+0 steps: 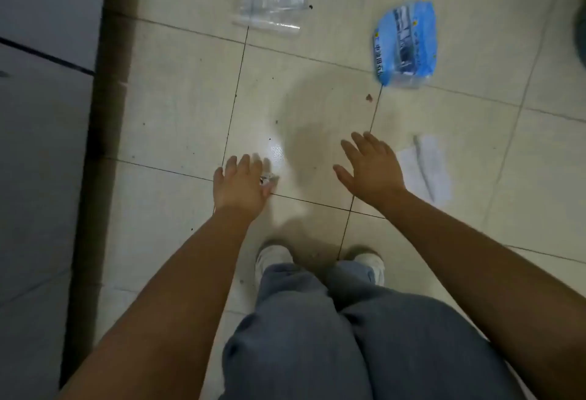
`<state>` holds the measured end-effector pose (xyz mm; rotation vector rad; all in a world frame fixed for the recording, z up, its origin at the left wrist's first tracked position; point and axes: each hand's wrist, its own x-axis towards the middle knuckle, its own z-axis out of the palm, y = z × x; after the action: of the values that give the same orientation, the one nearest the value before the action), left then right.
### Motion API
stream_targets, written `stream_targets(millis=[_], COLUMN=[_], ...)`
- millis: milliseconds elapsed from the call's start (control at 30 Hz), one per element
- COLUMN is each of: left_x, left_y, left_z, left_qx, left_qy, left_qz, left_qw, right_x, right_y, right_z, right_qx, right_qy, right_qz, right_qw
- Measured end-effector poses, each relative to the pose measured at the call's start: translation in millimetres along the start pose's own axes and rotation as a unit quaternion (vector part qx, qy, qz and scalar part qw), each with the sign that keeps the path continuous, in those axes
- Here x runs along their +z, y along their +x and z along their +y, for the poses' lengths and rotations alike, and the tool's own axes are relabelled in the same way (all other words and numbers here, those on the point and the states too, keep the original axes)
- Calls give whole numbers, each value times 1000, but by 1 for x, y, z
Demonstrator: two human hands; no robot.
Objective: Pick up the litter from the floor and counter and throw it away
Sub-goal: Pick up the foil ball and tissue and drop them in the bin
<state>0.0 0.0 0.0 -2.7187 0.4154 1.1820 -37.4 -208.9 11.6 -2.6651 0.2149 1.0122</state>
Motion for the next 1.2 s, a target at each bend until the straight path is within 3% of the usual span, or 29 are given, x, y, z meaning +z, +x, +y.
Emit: stream_targets(millis=[133, 367, 500, 700, 800, 900, 1067, 1133, 1200], left_x=[36, 37, 34, 25, 7, -22, -43, -40, -38], left_y=[45, 66, 60, 62, 80, 101, 118, 120, 122], left_z=[-25, -35, -27, -20, 8, 47, 106, 122, 131], left_qx=[-12, 122, 214, 197, 206, 275, 281, 278, 279], left_qy=[-4, 95, 197, 186, 152, 109, 12, -25, -33], left_qz=[-11, -12, -46, -42, -16, 65, 86, 89, 89], left_qw=[1000, 988, 956, 962, 966, 953, 956, 956, 956], right_x=[32, 48, 48, 52, 49, 43, 57, 67, 78], right_y=[67, 98, 93, 76, 66, 48, 12, 7, 6], right_z=[7, -1, 4, 24, 44, 81, 135, 145, 147], right_qx=[-59, -107, -114, -82, -37, 128, 388, 437, 442], right_qy=[-14, -30, -43, -34, -3, 13, 139, 167, 166], right_qz=[27, 65, 63, 55, 93, 106, 129, 103, 82], right_qw=[998, 992, 991, 995, 995, 986, 902, 878, 877])
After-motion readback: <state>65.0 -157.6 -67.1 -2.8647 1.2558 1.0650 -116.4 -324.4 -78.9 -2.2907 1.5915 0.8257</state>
